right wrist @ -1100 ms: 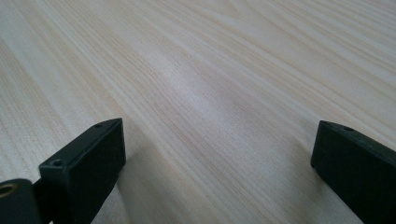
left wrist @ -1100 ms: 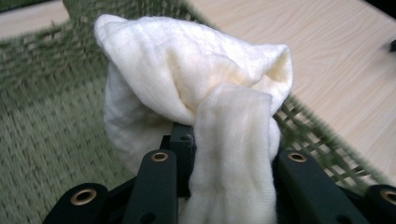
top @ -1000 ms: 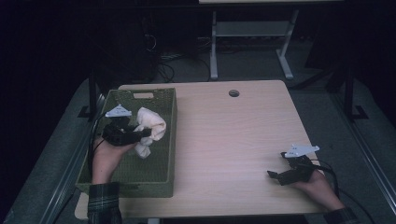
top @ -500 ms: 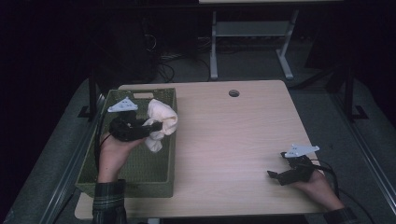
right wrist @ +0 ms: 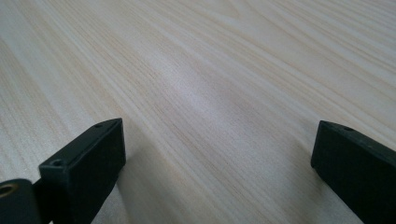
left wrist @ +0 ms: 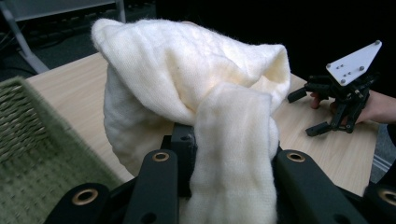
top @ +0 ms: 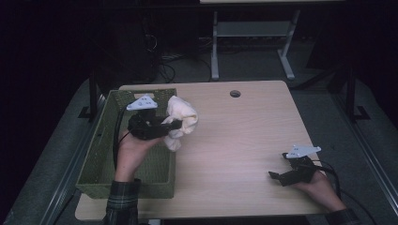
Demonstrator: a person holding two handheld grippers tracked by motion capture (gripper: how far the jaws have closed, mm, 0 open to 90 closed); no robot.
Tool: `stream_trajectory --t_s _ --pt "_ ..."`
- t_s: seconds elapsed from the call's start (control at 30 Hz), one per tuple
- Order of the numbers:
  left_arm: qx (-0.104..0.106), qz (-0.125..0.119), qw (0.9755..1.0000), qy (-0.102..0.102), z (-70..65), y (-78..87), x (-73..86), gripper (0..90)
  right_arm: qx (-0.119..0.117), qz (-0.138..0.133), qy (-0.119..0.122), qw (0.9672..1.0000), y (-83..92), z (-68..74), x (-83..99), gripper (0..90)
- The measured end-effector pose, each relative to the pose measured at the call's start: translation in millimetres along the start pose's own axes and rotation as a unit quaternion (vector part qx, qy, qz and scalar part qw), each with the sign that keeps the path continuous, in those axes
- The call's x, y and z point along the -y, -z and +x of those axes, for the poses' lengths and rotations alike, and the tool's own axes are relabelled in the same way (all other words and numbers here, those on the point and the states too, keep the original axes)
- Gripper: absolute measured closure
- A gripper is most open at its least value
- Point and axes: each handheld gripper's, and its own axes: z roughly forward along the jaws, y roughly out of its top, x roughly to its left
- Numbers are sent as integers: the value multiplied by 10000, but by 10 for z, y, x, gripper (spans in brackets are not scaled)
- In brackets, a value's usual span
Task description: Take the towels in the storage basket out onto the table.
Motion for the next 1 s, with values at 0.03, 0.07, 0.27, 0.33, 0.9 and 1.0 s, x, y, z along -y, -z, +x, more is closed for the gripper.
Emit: stream_trajectory --t_s 0.03,0.07,0.27,0.33,0.9,1.0 --pt "17 -3 10000 -26 -24 -23 -14 694 0 0 -1 10000 0 0 0 28" --pt "42 -1 10000 -46 -47 -47 -28 693 0 1 -1 10000 0 0 0 28" --pt "177 19 9998 -107 -189 -229 -99 694 2 -3 1 10000 0 0 0 28" --pt "217 49 9997 -125 -231 -301 -120 694 1 0 0 10000 0 0 0 28" --pt "609 143 9976 -310 -560 -904 -231 693 -14 2 18 10000 1 2 0 27" --pt "629 160 9974 -312 -596 -989 -222 693 -61 5 18 10000 -2 4 -5 27"
